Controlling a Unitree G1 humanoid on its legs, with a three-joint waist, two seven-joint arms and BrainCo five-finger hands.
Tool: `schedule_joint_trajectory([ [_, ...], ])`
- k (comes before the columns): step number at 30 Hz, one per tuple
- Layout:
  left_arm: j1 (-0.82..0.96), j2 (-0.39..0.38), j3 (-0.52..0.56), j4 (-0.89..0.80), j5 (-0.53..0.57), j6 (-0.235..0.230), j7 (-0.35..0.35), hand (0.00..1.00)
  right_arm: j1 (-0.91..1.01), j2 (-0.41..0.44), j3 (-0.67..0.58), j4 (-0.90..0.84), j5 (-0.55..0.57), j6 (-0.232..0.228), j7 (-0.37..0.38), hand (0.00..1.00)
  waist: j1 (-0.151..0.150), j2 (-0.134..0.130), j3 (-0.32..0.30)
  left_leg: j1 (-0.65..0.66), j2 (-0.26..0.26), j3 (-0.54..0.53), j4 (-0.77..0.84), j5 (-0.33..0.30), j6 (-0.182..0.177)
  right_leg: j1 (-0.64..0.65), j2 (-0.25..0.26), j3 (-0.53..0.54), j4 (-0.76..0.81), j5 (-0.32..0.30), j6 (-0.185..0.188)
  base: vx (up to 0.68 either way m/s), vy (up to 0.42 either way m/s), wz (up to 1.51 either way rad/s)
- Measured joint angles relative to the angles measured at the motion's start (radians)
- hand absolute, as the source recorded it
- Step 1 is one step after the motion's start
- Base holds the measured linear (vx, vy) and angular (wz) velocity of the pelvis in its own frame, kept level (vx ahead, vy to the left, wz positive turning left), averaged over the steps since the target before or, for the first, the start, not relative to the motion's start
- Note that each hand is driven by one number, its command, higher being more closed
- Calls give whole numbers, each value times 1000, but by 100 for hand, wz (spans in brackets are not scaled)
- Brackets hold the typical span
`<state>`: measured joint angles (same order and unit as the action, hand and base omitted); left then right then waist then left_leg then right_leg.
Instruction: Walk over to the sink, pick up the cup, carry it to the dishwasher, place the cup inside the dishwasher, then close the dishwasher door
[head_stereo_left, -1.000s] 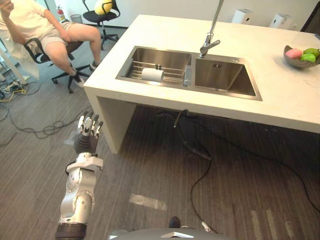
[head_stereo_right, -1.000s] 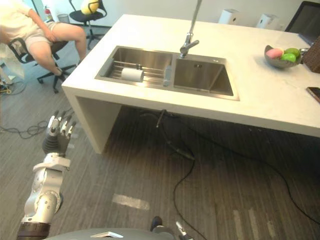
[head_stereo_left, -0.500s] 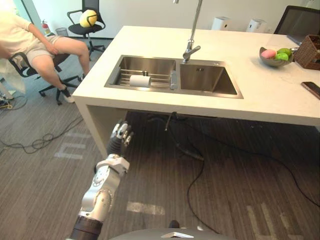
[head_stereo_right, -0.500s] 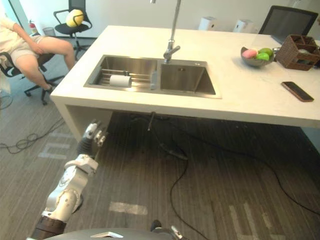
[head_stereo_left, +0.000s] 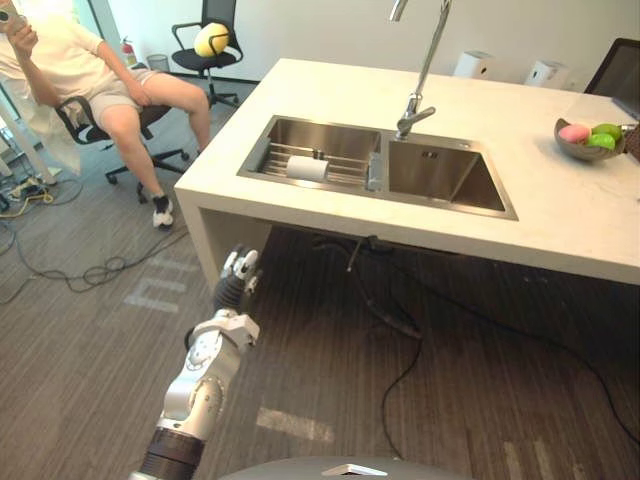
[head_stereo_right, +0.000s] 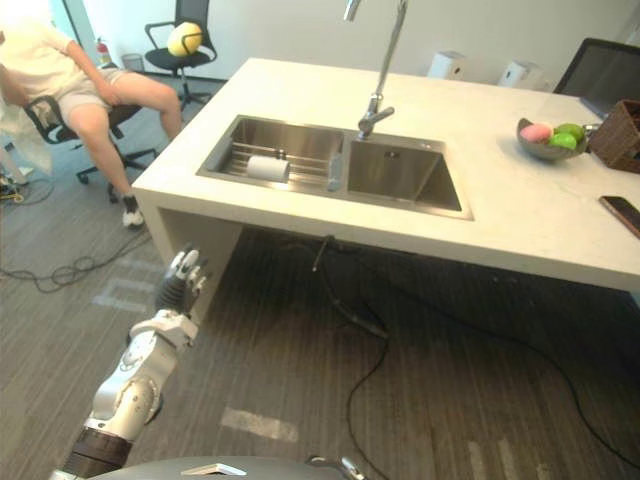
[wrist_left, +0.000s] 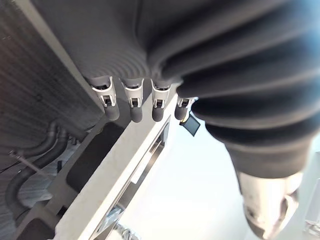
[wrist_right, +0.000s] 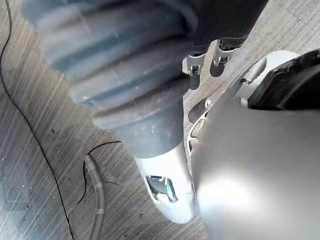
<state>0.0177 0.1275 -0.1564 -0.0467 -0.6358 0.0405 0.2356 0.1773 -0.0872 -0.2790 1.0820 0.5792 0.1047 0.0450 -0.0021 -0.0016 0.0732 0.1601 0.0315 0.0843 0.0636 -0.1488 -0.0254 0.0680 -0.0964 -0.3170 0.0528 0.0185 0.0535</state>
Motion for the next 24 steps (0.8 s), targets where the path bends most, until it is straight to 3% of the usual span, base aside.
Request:
schedule_joint_trajectory([
  [1,0,-3,23,-2,20,-20,14,0,2,-3,-1,4,-2,-2,4,0,0,9,1,-18,15,8,50,-43,-1,-8,7,1,34,-24,4,22,-68,-1],
  [2,0,-9,65,-16,64,-66,39,0,1,-8,-1,3,-9,-10,19,0,0,16,2,-45,50,46,135,-91,-19,-44,11,5,146,-93,-12,42,-92,-2],
  [4,12,-9,102,-44,102,-107,56,0,7,-16,6,4,-21,-14,22,0,10,20,2,-62,89,89,236,-128,-60,-58,25,6,258,-183,-23,128,-139,0],
  [5,4,-4,135,-75,129,-127,66,0,-5,-33,10,17,-30,-16,29,0,8,40,28,-181,135,90,526,-150,-65,-59,28,-1,303,-243,-43,132,-168,18],
  [6,7,-8,157,-108,133,-132,67,0,-9,-60,1,38,-36,-13,37,0,11,56,59,-319,174,75,806,-34,-50,-39,29,0,328,-268,-50,86,-104,22],
  [7,7,-13,168,-116,133,-132,67,0,-13,-76,0,42,-36,-12,38,0,19,47,71,-361,178,62,896,7,-55,-18,23,0,322,-272,-52,122,-74,2],
  [8,7,-8,186,-141,131,-136,62,0,-14,-97,-5,44,-36,-14,40,0,31,66,88,-404,172,62,940,-1,-48,23,0,-5,309,-279,-48,196,-12,-2],
  [10,4,11,208,-169,129,-160,38,0,-14,-120,-32,44,-34,-13,47,0,25,80,98,-412,147,121,780,-25,-34,84,-30,-27,257,-268,-32,232,-5,13],
  [11,1,14,212,-202,129,-168,13,0,-15,-117,-41,41,-33,-11,56,0,27,76,100,-397,113,142,589,-12,-31,119,-50,-32,224,-253,-12,271,28,16],
  [12,1,13,211,-250,129,-171,5,0,-23,-115,-39,31,-32,-10,59,0,33,76,100,-386,86,134,398,34,-48,139,-61,-32,200,-247,-3,284,51,7],
  [13,1,13,210,-276,129,-173,-1,0,-22,-115,-39,33,-32,-9,58,0,34,76,100,-384,79,131,312,68,-62,142,-65,-32,196,-247,-2,297,102,-8],
  [14,1,13,208,-322,128,-178,-5,0,-37,-116,-40,33,-29,-10,58,0,39,76,100,-376,67,119,169,136,-101,144,-72,-27,195,-251,5,308,141,-20],
  [15,0,13,207,-347,127,-180,-18,0,-42,-114,-43,35,-19,-8,58,0,47,77,102,-355,66,111,99,173,-108,168,-75,-19,183,-266,29,379,210,-27],
  [16,0,10,207,-358,128,-177,-47,0,-40,-112,-49,36,7,-4,53,0,50,82,104,-321,73,111,86,171,-100,213,-74,-16,171,-292,59,410,276,-22],
  [17,0,9,203,-361,128,-173,-61,0,-39,-112,-53,36,17,0,52,0,51,87,104,-300,79,112,86,159,-86,235,-72,-15,172,-314,62,355,268,-11],
  [18,0,10,202,-364,129,-170,-74,0,-36,-109,-61,38,26,1,49,0,50,84,104,-288,76,113,87,200,-51,255,-76,-11,175,-337,75,352,295,-13],
  [19,5,10,205,-377,129,-166,-91,0,-33,-97,-69,39,42,3,38,0,56,52,98,-299,42,120,134,244,2,272,-112,1,179,-365,75,371,284,-16],
  [20,5,11,213,-402,139,-161,-100,0,-32,-77,-87,36,43,9,37,0,59,12,84,-302,-9,141,161,198,28,281,-158,2,164,-384,34,296,228,-13],
  [21,4,6,216,-418,159,-160,-102,0,-21,-70,-97,37,42,9,37,0,55,7,75,-300,-28,138,159,182,35,277,-169,4,183,-364,6,511,281,20],
  [22,-4,-4,212,-431,204,-160,-110,0,-19,-61,-132,36,41,8,35,0,42,0,76,-296,-59,132,158,160,64,206,-215,21,333,-291,10,429,229,28],
  [24,-7,10,220,-452,256,-162,-103,0,-13,-36,-180,36,33,5,33,0,43,7,75,-259,-80,137,138,130,89,109,-270,36,547,-177,17,500,291,17],
])
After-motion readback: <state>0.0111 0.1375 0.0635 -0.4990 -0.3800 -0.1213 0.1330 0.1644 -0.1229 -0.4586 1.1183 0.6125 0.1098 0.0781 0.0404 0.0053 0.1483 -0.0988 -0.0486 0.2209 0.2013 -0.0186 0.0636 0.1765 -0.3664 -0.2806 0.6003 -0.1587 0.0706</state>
